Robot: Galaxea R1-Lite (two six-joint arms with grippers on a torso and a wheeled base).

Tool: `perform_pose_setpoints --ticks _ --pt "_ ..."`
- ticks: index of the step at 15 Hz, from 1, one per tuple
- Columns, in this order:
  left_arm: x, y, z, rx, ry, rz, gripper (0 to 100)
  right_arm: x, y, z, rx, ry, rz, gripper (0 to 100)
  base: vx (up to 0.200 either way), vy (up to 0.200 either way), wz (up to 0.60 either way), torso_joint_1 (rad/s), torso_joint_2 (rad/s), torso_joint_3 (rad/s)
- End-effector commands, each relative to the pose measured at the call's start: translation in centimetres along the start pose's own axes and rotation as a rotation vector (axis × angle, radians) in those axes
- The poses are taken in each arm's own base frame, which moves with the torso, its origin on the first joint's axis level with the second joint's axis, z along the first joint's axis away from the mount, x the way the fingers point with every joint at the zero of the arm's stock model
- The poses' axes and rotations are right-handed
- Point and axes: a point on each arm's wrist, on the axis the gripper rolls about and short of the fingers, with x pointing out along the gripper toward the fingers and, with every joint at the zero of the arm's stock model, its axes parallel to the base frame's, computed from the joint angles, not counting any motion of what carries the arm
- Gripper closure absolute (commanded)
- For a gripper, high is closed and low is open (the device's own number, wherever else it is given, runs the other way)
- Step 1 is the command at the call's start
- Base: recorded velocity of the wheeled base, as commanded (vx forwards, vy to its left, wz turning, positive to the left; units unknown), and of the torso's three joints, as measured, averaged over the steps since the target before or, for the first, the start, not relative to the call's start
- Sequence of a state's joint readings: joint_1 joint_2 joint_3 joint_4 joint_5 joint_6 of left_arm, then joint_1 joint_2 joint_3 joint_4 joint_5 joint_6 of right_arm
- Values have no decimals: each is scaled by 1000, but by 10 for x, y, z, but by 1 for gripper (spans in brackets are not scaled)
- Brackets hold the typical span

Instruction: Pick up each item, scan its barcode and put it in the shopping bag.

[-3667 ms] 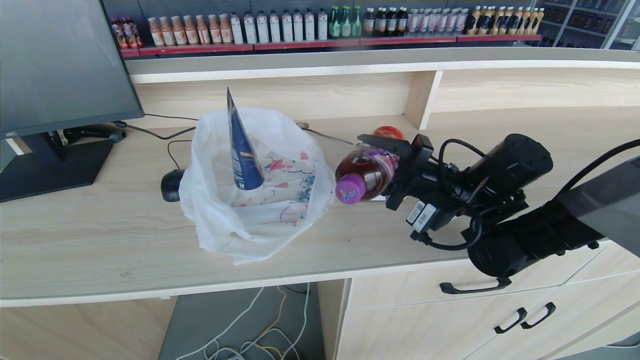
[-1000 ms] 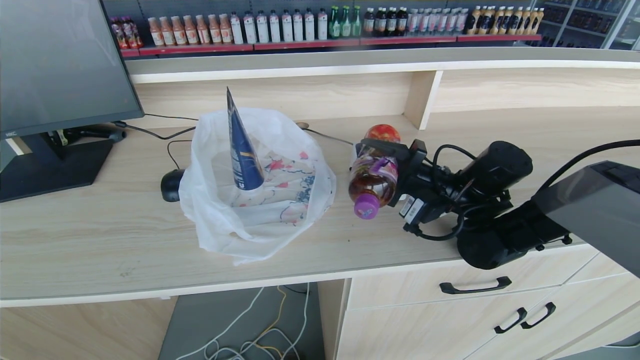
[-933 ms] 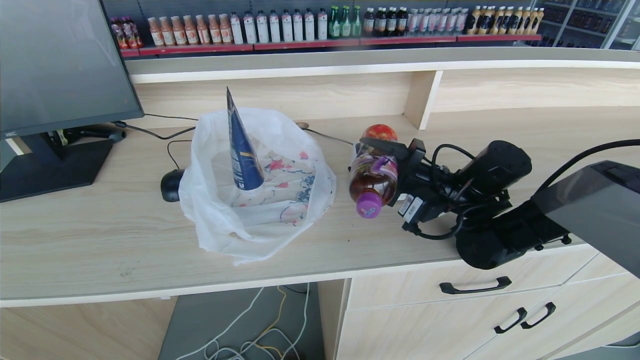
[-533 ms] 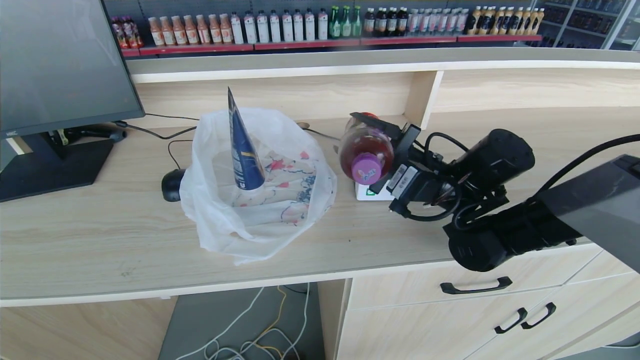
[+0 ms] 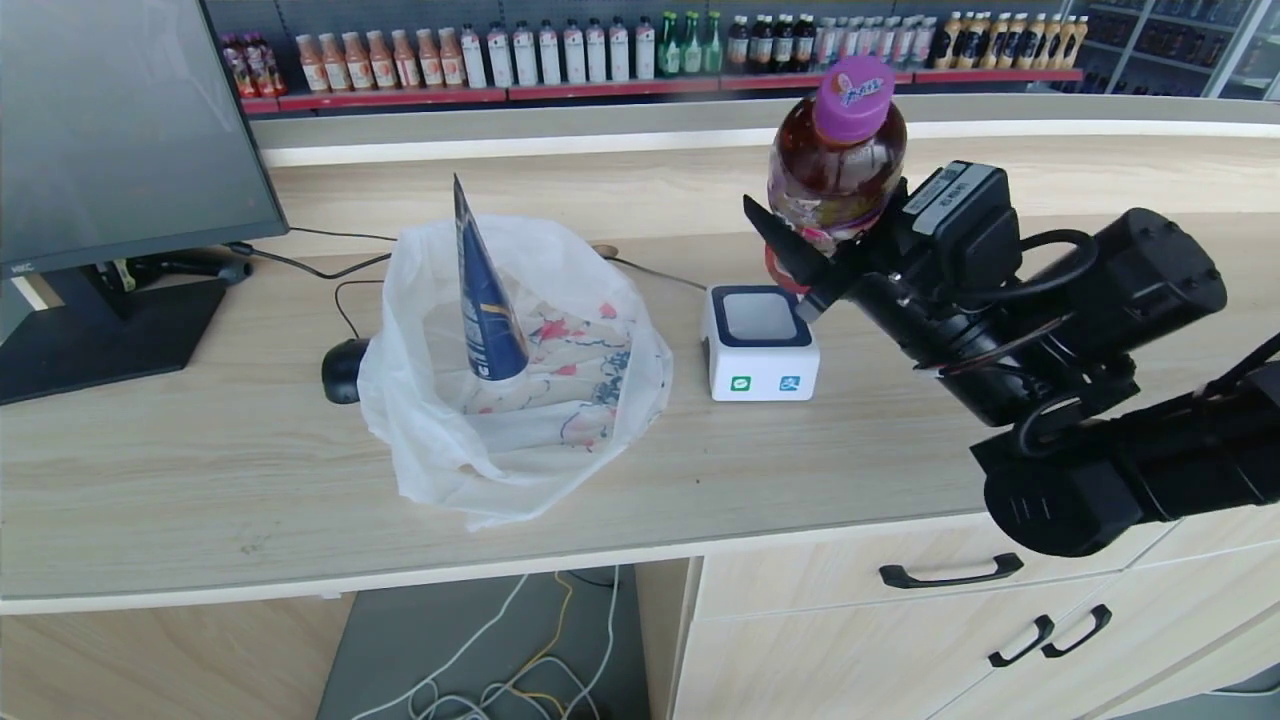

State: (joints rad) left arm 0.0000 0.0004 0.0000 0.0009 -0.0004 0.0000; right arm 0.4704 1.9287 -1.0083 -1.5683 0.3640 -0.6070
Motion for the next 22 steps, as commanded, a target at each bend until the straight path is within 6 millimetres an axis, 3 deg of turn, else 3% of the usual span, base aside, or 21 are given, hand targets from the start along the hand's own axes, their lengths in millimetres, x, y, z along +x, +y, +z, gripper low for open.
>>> perform_pose_setpoints --ticks 1,3,5,8,12,16,22 --pt "0 0 0 0 0 0 0 -18 -15 16 74 28 -30 100 0 0 0 0 0 0" --pt "0 0 0 0 -1 0 0 -34 -31 21 122 58 -67 100 0 0 0 0 0 0" --pt "0 0 0 0 -1 0 0 -45 -47 31 241 118 -246 100 0 0 0 0 0 0" --pt "0 0 0 5 0 0 0 -54 -47 33 378 159 -360 100 0 0 0 0 0 0" --pt "0 0 0 5 0 0 0 -76 -26 22 502 277 -359 100 0 0 0 0 0 0" --pt "0 0 0 5 0 0 0 -96 -25 15 494 358 -386 100 0 0 0 0 0 0" --pt "0 0 0 3 -1 0 0 -93 -43 17 458 321 -436 100 0 33 0 1 1 0"
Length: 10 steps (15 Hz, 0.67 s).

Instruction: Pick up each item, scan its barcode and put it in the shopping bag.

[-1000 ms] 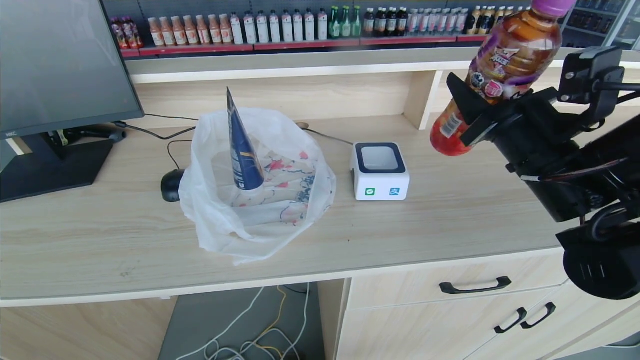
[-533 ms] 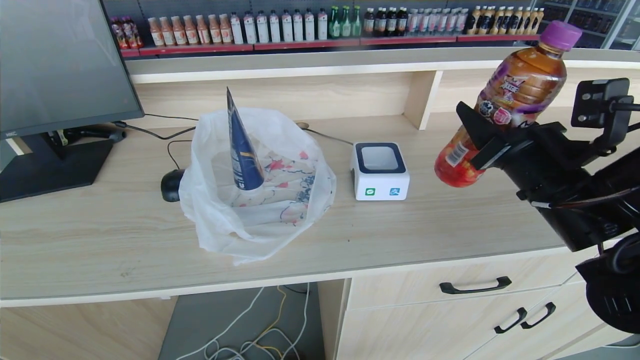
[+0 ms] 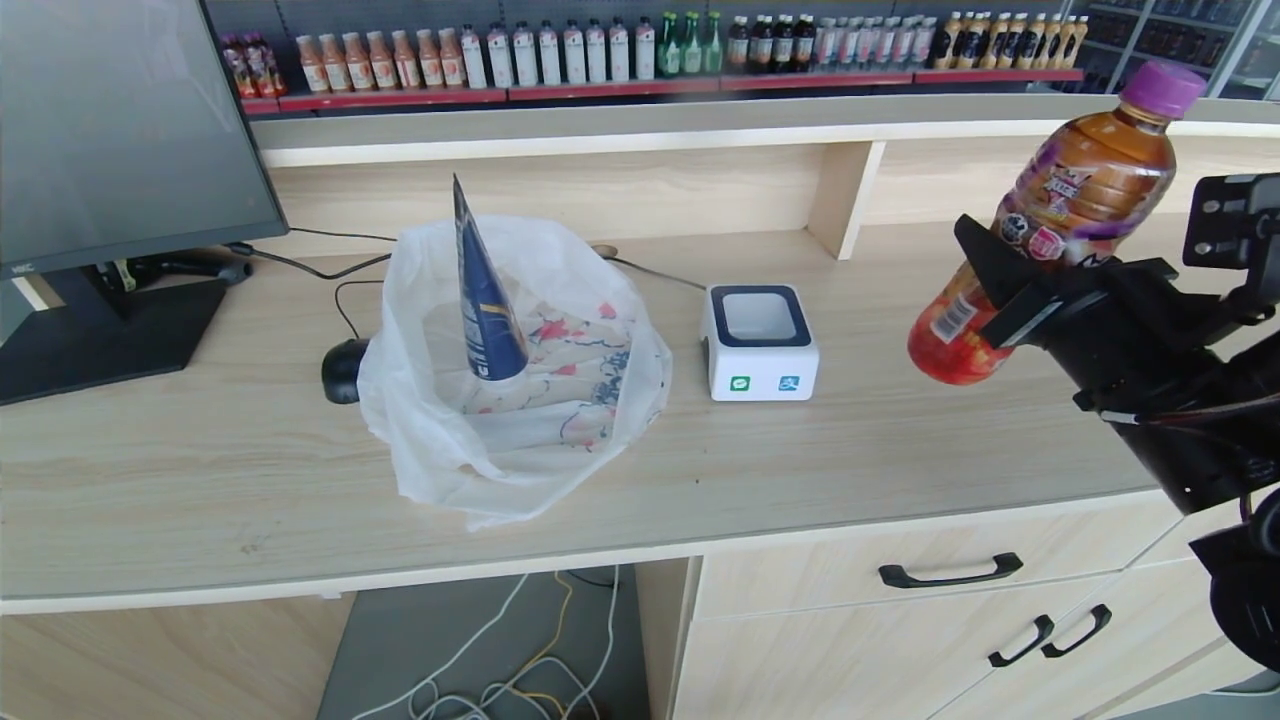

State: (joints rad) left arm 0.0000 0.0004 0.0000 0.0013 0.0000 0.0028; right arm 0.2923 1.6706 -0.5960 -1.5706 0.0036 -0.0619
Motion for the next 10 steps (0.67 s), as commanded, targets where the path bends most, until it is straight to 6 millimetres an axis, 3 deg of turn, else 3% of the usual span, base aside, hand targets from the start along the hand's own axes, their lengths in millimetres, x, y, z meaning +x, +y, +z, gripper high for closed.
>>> perform_pose_setpoints --ticks 1,10 --pt "0 0 0 -1 0 0 0 4 -2 2 -4 -16 -6 100 0 200 0 2 -2 2" --pt "0 0 0 -9 0 2 0 9 -5 9 -12 -52 -15 100 0 200 0 1 3 3"
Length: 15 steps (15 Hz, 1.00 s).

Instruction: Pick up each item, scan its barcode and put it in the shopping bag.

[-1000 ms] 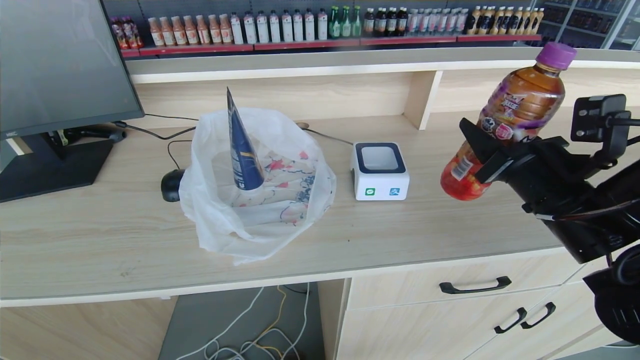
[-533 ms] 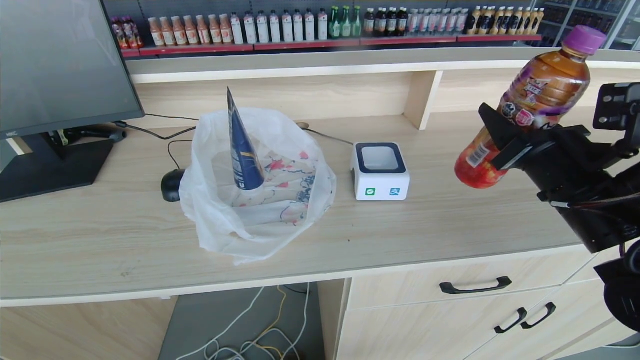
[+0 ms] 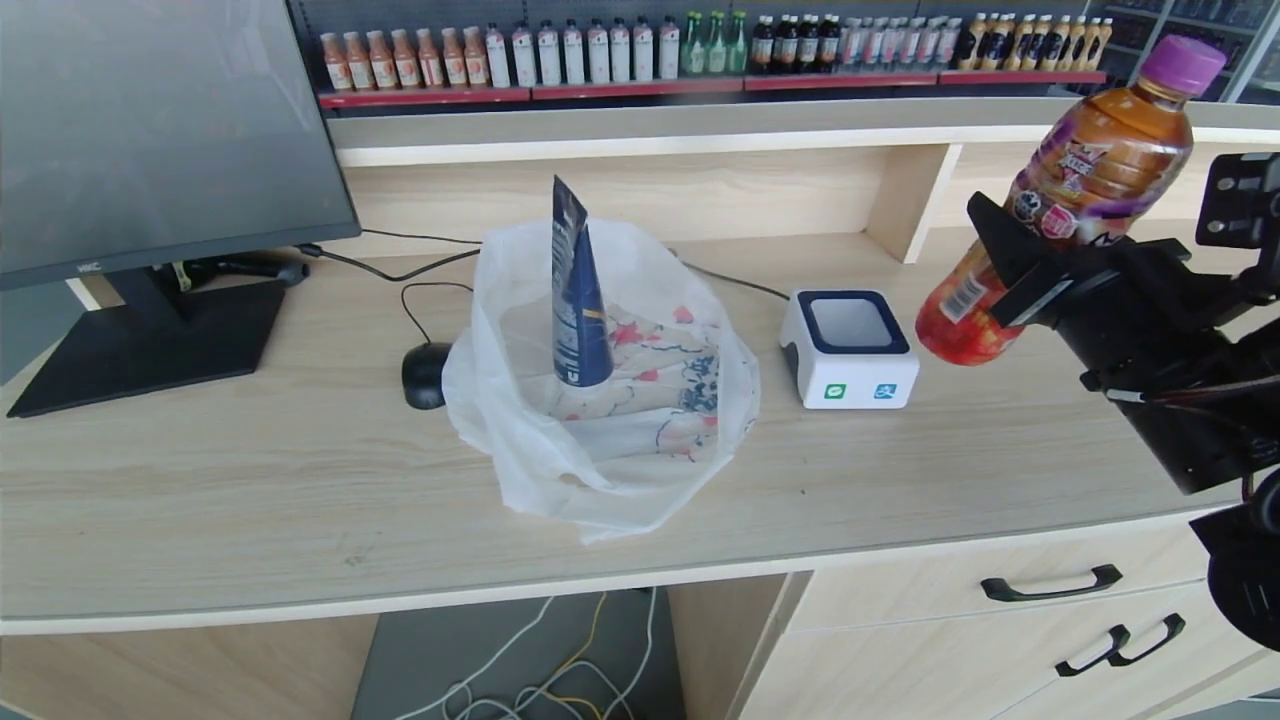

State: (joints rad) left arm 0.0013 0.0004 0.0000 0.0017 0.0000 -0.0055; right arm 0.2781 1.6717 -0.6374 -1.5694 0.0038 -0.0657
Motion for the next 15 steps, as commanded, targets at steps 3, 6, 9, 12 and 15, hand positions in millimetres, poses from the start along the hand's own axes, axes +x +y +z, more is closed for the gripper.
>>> perform_pose_setpoints --ticks 3,6,9,12,15 --pt "0 0 0 -1 -1 0 0 3 0 3 -1 -19 -1 100 0 200 0 7 4 2" --pt "0 0 0 1 -1 2 0 3 0 0 0 -9 0 100 0 200 0 4 4 4" --pt "0 0 0 2 -1 -1 0 1 0 -6 0 15 1 100 0 133 0 2 2 3" --pt "0 0 0 2 -1 -1 0 2 4 -11 6 29 15 100 0 0 0 0 0 0" --pt "0 0 0 2 -2 0 0 3 30 -17 49 45 100 100 0 0 0 0 0 0"
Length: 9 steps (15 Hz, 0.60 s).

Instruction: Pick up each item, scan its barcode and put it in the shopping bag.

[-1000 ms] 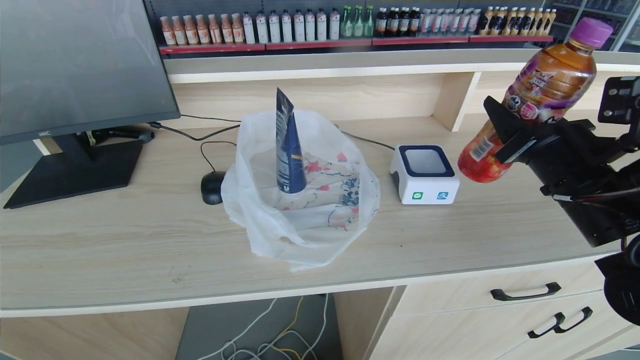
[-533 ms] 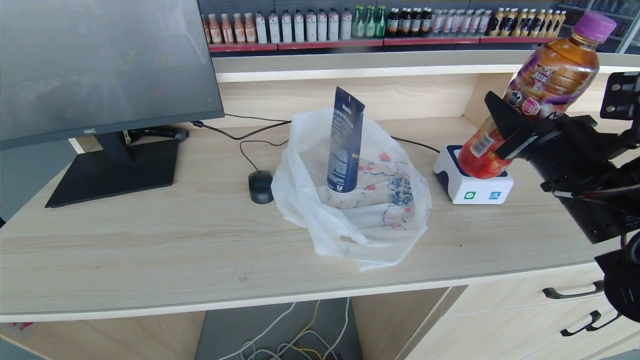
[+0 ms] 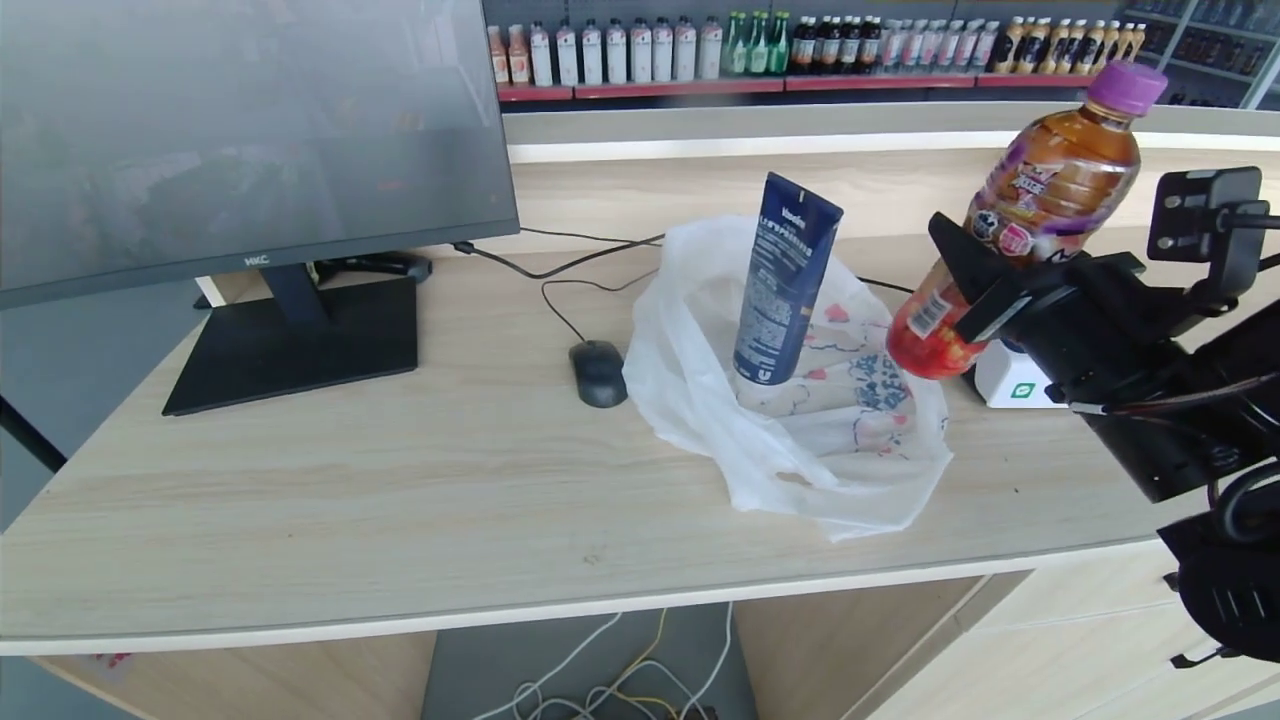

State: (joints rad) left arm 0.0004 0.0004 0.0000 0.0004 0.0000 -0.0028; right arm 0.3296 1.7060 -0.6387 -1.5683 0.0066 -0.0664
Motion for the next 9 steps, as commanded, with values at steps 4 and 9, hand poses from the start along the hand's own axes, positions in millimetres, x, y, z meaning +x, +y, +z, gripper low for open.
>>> perform_pose_setpoints --ticks 4,9 --pt "0 0 0 0 -1 0 0 9 25 -27 25 58 79 100 0 0 0 0 0 0" --pt "0 0 0 0 -1 0 0 14 11 -57 1 132 36 100 0 0 0 0 0 0"
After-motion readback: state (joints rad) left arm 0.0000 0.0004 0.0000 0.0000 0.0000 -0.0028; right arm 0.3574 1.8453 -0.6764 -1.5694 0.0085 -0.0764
